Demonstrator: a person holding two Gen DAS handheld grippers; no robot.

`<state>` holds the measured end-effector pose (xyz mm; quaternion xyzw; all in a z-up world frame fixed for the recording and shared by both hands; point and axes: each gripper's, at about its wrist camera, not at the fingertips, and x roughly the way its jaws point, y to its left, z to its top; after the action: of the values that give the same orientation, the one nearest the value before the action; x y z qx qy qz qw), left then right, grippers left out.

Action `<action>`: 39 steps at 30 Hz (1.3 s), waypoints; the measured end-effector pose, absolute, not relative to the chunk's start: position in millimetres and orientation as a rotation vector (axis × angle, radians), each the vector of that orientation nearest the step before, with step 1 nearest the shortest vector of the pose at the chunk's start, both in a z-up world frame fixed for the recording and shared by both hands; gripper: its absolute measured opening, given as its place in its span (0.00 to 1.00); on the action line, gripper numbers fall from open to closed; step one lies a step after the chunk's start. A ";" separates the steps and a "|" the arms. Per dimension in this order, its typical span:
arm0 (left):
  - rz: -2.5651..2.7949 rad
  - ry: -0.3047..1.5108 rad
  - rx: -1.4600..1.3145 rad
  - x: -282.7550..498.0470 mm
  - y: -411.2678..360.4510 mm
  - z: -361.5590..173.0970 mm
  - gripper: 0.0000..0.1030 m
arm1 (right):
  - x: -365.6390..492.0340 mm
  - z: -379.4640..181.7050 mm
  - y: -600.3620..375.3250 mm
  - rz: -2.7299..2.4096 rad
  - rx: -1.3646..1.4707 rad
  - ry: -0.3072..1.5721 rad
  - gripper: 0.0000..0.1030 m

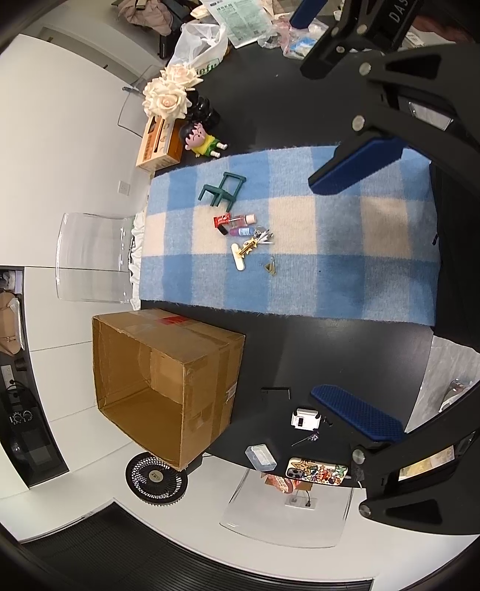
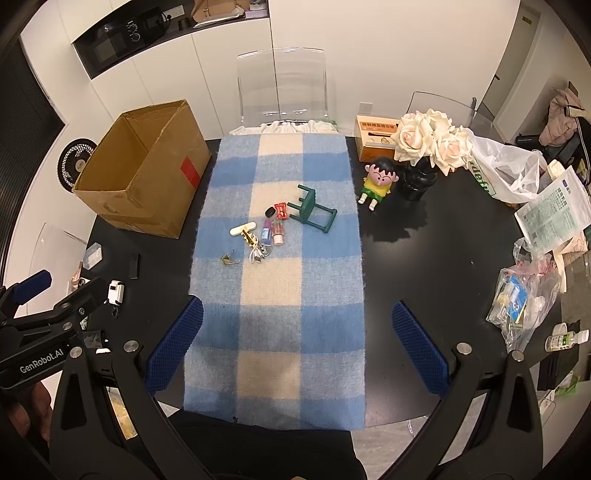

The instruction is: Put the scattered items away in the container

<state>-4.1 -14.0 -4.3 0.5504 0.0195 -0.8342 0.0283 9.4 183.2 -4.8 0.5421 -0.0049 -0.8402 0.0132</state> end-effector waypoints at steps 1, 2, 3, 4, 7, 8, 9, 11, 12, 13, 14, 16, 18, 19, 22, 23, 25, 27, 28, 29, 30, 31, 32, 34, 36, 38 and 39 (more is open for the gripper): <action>-2.574 0.065 1.701 -4.9 -13.9 -5.4 1.00 | 8.6 -5.2 183.5 -2.617 1.689 -0.015 1.00; -2.578 0.073 1.704 -5.8 -14.0 -8.2 1.00 | 7.7 -6.3 183.3 -2.615 1.690 -0.014 1.00; -2.581 0.081 1.707 -6.6 -14.1 -11.0 1.00 | 6.3 -8.3 183.1 -2.613 1.692 -0.012 1.00; -2.584 0.087 1.711 -8.2 -14.0 -14.6 1.00 | 4.4 -10.2 184.9 -2.611 1.694 -0.010 1.00; -2.569 0.094 1.773 -19.8 -11.4 -33.7 1.00 | -3.6 -17.0 187.7 -2.599 1.703 0.006 1.00; -2.571 0.113 1.784 -23.6 -10.5 -38.7 1.00 | -6.8 -18.9 188.5 -2.599 1.700 0.013 1.00; -2.574 0.132 1.795 -27.4 -9.7 -43.7 1.00 | -10.1 -21.0 189.2 -2.599 1.697 0.021 1.00; -2.578 0.151 1.804 -32.7 -8.7 -50.8 1.00 | -17.4 -26.1 190.9 -2.600 1.692 0.029 1.00; -2.576 0.160 1.808 -36.5 -8.1 -56.9 1.00 | -21.9 -30.2 192.5 -2.595 1.692 0.022 1.00; -2.574 0.168 1.813 -40.3 -7.6 -63.0 1.00 | -26.4 -34.4 194.1 -2.589 1.691 0.015 1.00; -2.573 0.181 1.829 -43.8 -6.8 -69.0 1.00 | -31.2 -40.0 195.8 -2.580 1.691 0.002 1.00; -2.569 0.205 1.860 -50.7 -5.2 -80.9 1.00 | -42.2 -53.2 199.1 -2.557 1.714 -0.006 1.00; -2.565 0.200 1.868 -57.6 -3.0 -91.7 1.00 | -52.1 -66.8 202.2 -2.550 1.736 -0.002 1.00; -2.559 0.191 1.870 -61.4 -1.7 -97.4 1.00 | -57.2 -73.8 203.7 -2.546 1.749 -0.001 1.00; -2.545 0.198 1.888 -73.6 1.4 -114.0 1.00 | -71.2 -91.7 206.7 -2.515 1.775 -0.004 1.00; -2.539 0.206 1.898 -78.2 2.3 -120.1 1.00 | -75.4 -96.7 207.4 -2.506 1.778 -0.001 1.00; -2.528 0.226 1.928 -86.9 4.2 -131.9 1.00 | -84.4 -107.6 208.2 -2.489 1.784 0.008 1.00; -2.532 0.225 1.928 -95.5 5.3 -142.0 1.00 | -93.7 -119.9 207.3 -2.465 1.790 0.023 1.00; -2.533 0.224 1.928 -99.9 5.9 -147.0 1.00 | -98.4 -126.0 206.8 -2.453 1.793 0.031 1.00; -2.529 0.209 1.933 -104.7 7.1 -154.5 1.00 | -103.2 -132.9 205.4 -2.443 1.797 0.049 1.00; -2.519 0.195 1.947 -109.4 7.9 -163.8 1.00 | -109.2 -142.1 203.6 -2.427 1.804 0.063 1.00; -2.509 0.181 1.961 -114.1 8.7 -173.2 1.00 | -112.7 -147.7 203.8 -2.416 1.809 0.061 1.00; -2.503 0.181 1.969 -117.3 8.1 -181.1 1.00 | -117.1 -154.7 203.8 -2.404 1.811 0.050 1.00; -2.492 0.185 1.991 -123.7 6.5 -198.1 0.93 | -125.5 -168.3 203.3 -2.382 1.811 0.028 1.00; -2.465 0.174 2.041 -130.7 6.2 -219.2 0.83 | -133.0 -181.6 202.1 -2.366 1.805 0.022 1.00; -2.449 0.157 2.069 -134.9 6.8 -233.2 0.78 | -140.6 -197.3 201.7 -2.352 1.802 0.010 1.00; -2.441 0.148 2.083 -137.5 7.2 -239.9 0.76 | -143.9 -204.9 201.8 -2.342 1.806 0.001 0.99</action>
<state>-137.5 7.2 -239.9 0.6481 0.0460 -0.7593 -0.0352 -143.9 201.8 -204.9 0.6080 0.0005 -0.7886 0.0920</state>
